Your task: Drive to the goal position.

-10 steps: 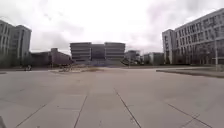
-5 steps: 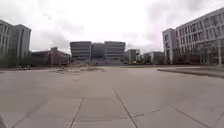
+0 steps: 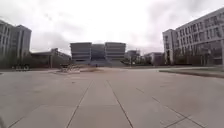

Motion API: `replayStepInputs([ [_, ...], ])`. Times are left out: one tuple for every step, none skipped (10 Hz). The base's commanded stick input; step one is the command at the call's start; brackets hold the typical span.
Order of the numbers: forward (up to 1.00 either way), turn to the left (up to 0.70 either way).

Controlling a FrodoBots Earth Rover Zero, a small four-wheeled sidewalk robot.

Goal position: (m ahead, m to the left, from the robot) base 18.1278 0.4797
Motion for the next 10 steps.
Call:
replayStepInputs([
  [0.70,0.02],
  [0.70,0.02],
  [0.70,0.02],
  [0.70,0.02],
  [0.70,0.02],
  [0.70,0.02],
  [0.70,0.02],
  [0.70,0.02],
  [0.70,0.02],
  [0.70,0.02],
])
